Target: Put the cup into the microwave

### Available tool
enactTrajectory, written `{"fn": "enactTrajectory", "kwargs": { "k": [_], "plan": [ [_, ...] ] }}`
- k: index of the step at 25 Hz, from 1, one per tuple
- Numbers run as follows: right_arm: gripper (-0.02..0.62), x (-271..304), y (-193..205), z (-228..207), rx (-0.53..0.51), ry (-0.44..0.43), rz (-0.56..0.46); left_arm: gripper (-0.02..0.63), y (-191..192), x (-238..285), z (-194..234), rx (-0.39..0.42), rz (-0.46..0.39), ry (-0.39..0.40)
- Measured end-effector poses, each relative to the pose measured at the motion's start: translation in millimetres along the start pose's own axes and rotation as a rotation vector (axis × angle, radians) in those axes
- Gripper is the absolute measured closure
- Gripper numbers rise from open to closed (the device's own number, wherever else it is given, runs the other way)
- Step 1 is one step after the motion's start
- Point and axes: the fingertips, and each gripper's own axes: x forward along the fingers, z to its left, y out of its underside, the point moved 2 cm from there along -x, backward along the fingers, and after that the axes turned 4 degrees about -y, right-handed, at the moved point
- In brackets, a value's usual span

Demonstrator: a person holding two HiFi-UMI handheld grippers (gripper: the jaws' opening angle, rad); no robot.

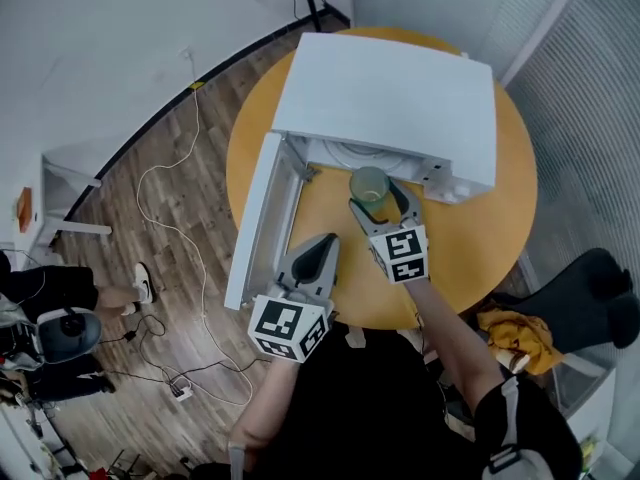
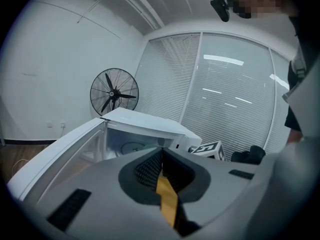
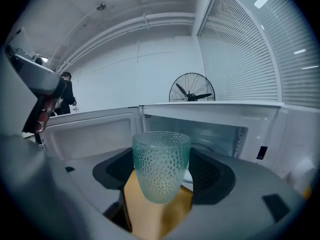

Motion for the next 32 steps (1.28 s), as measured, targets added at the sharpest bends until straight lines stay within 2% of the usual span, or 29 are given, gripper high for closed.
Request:
{"fn": "enactTrajectory", "kwargs": {
  "k": [7, 14, 25, 32],
  "plan": [
    [0.244, 45, 5, -27, -0.030, -0.005, -0.008, 0.609, 1, 6, 12, -0.028, -0.013, -0.093],
    [0.245, 82, 15, -42, -0.036, -0.007, 0.019, 0.609, 4, 5, 15, -0.041, 0.001, -0.136],
    [0.244, 106, 21, -57, -0.009, 0.007, 0.001, 0.609, 11, 16, 15, -0.054, 0.013, -0.135],
    [0.244, 118, 18, -61, -0.058, 0.028, 0.005, 0.609, 6, 19, 14, -0.048, 0.012, -0.126]
  ]
}}
